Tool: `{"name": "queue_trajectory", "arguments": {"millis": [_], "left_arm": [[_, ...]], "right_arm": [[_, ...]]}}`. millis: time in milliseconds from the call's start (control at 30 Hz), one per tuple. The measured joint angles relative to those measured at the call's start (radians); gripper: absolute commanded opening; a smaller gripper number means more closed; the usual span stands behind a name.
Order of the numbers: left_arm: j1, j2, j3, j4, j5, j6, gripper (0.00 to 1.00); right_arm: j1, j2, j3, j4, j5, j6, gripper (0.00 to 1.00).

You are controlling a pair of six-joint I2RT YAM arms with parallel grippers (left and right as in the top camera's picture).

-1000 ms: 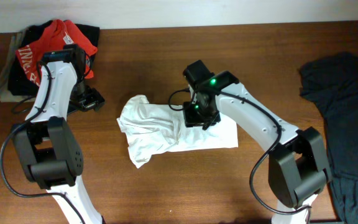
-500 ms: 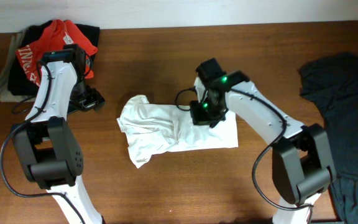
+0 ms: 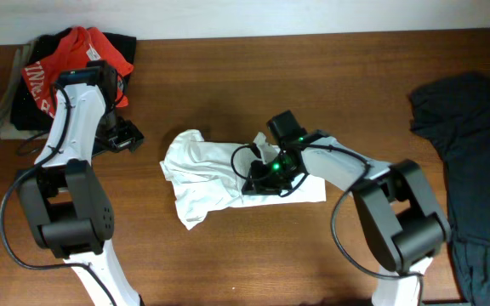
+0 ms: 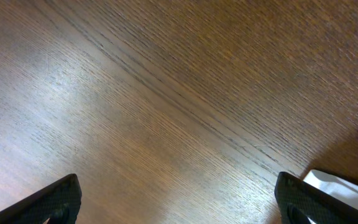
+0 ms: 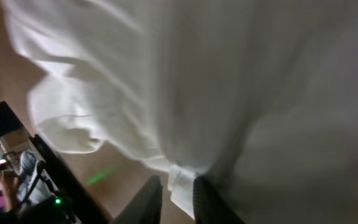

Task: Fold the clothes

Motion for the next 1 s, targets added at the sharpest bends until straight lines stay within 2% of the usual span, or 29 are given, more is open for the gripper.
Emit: {"name": "queue_trajectory", "arguments": {"millis": [233, 300, 333, 400, 433, 467, 633, 867, 1000], "left_arm": [[0.0, 0.0, 0.0, 0.006, 0.0, 0.0, 0.99], [0.0, 0.0, 0.0, 0.015, 0.012, 0.0, 0.99], [0.0, 0.0, 0.0, 0.028, 0.031, 0.011, 0.99], [0.0, 0.0, 0.0, 0.063, 0.083, 0.058, 0.99], [0.0, 0.0, 0.0, 0.078, 0.111, 0.08, 0.99], [0.0, 0.0, 0.0, 0.092, 0.159, 0.119, 0.99], [-0.002, 0.0, -0.01, 0.088, 0.33, 0.24, 0.99], [0.0, 0.0, -0.172, 0.086, 0.578, 0.367, 0.98], [0.007, 0.0, -0.237, 0.085, 0.659, 0.447, 0.98]], "right_arm": [[-0.009, 0.04, 0.008, -0.002, -0.032, 0.028, 0.23], [-0.014, 0.033, 0.027, -0.057, 0.003, 0.027, 0.31], [-0.019, 0.016, 0.043, -0.104, 0.046, 0.027, 0.45], [-0.027, -0.029, 0.08, -0.187, 0.135, 0.032, 0.83], [-0.031, -0.048, 0.103, -0.22, 0.176, 0.032, 0.96], [-0.038, -0.085, 0.144, -0.263, 0.238, 0.03, 1.0], [-0.098, -0.214, 0.296, -0.362, 0.396, 0.024, 0.99], [-0.204, -0.22, 0.31, -0.391, 0.455, 0.023, 0.99], [-0.234, -0.22, 0.304, -0.384, 0.46, 0.023, 0.99]]}}
